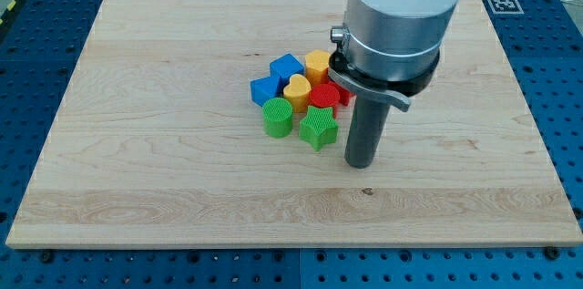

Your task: Move the green star along with group of blocks slightly up

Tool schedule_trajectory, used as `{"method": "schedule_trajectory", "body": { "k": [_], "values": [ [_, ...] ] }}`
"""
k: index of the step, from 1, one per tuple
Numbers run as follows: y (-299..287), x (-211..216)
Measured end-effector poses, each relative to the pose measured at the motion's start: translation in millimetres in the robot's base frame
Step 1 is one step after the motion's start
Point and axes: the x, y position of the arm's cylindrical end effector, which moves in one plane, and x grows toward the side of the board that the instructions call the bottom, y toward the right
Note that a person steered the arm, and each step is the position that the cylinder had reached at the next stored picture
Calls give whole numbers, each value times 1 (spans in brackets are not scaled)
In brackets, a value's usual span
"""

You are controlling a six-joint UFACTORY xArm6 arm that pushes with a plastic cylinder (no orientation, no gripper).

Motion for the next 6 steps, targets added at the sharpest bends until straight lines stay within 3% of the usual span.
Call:
{"method": "schedule_trajectory", "body": {
  "k": [1, 6],
  "values": [
    [-9, -17],
    [-82, -6]
  ]
}}
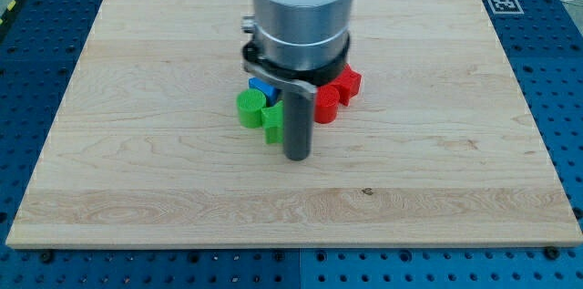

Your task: Move the green star along with group of blocks slightly up

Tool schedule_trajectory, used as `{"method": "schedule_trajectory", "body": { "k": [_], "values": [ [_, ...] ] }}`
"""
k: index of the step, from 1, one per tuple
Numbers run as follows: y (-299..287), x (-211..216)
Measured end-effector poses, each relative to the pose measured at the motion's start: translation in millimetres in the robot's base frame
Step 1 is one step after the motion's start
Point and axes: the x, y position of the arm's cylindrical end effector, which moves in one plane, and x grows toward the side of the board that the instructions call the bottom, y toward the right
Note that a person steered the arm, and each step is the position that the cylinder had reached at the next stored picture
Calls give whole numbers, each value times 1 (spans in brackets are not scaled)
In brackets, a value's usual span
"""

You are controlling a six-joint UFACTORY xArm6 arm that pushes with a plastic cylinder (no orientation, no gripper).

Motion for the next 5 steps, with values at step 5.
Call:
{"method": "schedule_trajectory", "body": {
  "k": [5],
  "values": [
    [-57, -23]
  ]
}}
